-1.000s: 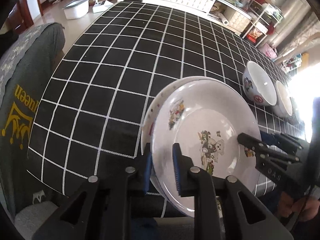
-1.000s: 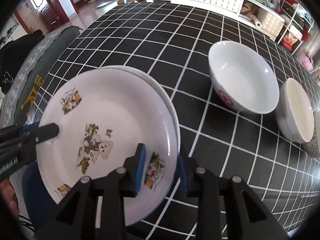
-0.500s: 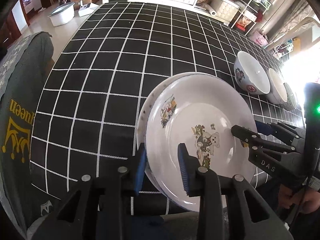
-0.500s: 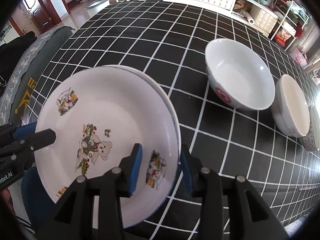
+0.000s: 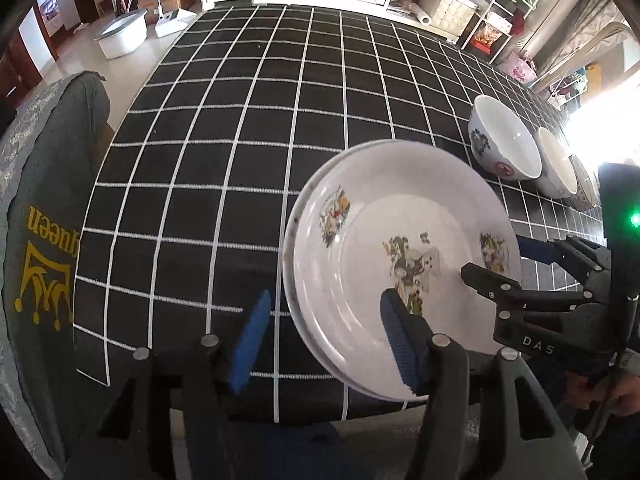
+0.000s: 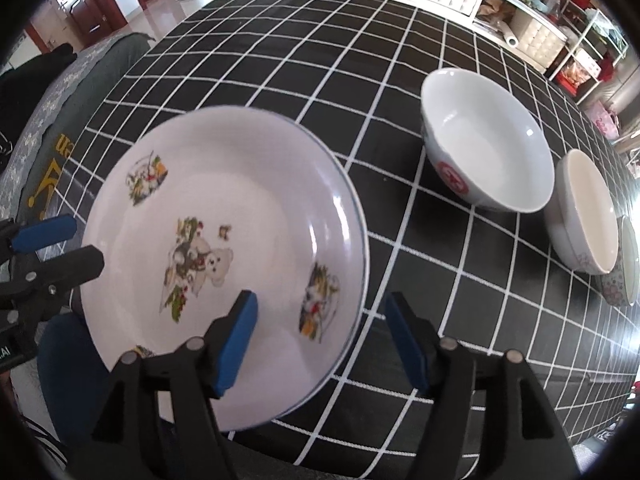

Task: Organize plates and bowls
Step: 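Lift the left tool away from the plate stack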

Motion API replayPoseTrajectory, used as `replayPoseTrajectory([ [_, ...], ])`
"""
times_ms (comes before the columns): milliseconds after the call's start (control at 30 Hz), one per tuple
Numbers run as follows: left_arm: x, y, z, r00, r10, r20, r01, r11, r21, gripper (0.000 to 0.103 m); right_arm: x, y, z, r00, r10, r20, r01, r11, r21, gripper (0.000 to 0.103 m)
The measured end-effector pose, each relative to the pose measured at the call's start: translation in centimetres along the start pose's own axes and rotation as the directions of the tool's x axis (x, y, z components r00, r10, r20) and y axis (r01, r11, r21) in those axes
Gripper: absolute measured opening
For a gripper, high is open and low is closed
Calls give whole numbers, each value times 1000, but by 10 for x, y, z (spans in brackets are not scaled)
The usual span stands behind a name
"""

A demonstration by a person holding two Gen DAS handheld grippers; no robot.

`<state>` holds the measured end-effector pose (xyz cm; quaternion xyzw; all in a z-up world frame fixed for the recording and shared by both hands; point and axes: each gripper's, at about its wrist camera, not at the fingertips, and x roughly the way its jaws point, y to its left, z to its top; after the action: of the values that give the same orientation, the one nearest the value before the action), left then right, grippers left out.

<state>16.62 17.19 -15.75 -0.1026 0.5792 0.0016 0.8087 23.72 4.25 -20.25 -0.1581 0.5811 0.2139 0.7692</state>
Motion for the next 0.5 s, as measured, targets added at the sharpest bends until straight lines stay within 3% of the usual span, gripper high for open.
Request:
replayPoseTrajectory([
  [200, -11, -4, -6, 1000, 10, 26, -10, 1000, -6, 55, -15, 0, -7, 999, 3, 36, -3, 1000, -1, 78],
  [500, -50, -32, -9, 992, 11, 127, -14, 1000, 27, 55, -70, -22, -22, 985, 3, 170, -11, 999, 47, 79],
])
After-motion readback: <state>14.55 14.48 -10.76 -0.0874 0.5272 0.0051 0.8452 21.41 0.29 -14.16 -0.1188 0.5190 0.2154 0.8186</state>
